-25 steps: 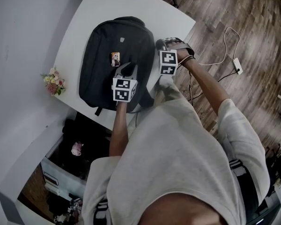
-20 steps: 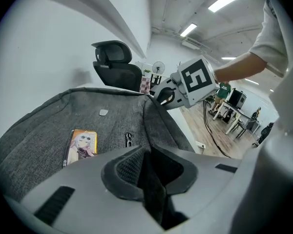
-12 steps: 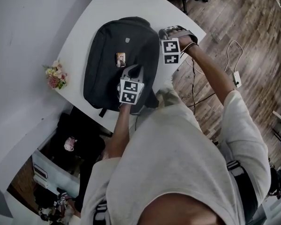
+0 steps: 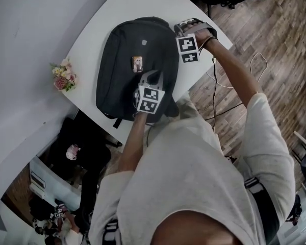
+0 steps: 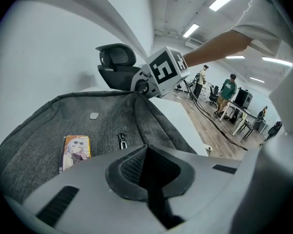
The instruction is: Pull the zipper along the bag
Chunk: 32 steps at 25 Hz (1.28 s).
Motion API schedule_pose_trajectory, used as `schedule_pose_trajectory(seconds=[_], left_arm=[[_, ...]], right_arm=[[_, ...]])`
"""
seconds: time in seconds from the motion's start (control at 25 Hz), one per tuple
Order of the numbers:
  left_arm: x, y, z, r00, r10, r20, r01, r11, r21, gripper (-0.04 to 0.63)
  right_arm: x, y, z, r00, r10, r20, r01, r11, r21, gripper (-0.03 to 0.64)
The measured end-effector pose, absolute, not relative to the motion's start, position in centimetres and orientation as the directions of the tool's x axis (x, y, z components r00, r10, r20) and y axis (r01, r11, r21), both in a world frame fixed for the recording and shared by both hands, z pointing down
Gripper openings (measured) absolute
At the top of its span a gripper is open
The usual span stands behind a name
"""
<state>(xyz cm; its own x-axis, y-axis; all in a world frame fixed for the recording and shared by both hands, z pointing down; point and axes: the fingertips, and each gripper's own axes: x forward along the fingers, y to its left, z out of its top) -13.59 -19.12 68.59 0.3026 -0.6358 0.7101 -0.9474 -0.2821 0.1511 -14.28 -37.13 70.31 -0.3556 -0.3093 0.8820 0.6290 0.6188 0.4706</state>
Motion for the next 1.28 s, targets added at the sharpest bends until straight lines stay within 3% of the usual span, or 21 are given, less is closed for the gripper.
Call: schedule_pose_trajectory(seconds=[0.52,0.8,0.92,1.04,1.12,1.28], left_arm=[[-13.6,-19.8,68.5,0.276,-0.652,0.706,-0.957,-0.258,0.135,0.023],[-14.1,-20.3,68.6,0.258,-0.662,0.704,-0.964,-0.225,0.141,0.023],[-14.3,-20.1,68.6,0.255,-0.662,0.704,-0.965,-0.220,0.142,0.024],[-14.3,-20.0,68.5,0.259,-0.661,0.704,-0.965,-0.215,0.152,0.025],[-14.4,-20.0,68.6,0.270,-0.655,0.706,-0.962,-0.211,0.173,0.025],[-14.8,-20.4,68.0,0.295,-0.659,0.692,-0.955,-0.202,0.215,0.025]], right_arm=[[-22.0,-40.9,69.5,-0.387,-0.321,0.864,0.775,0.395,0.494,0.037],[-24.8,-40.9,69.4,-0.415,-0.328,0.849,0.760,0.387,0.521,0.052],[-24.4,-40.9,68.8,-0.452,-0.328,0.830,0.685,0.468,0.558,0.062],[-23.6,-41.0,67.7,-0.484,-0.319,0.815,0.579,0.581,0.572,0.160],[-22.7,-41.2,66.6,-0.508,-0.317,0.801,0.490,0.659,0.571,0.159],[-19.4,-40.3,63.4,-0.613,-0.307,0.728,0.128,0.870,0.476,0.132]])
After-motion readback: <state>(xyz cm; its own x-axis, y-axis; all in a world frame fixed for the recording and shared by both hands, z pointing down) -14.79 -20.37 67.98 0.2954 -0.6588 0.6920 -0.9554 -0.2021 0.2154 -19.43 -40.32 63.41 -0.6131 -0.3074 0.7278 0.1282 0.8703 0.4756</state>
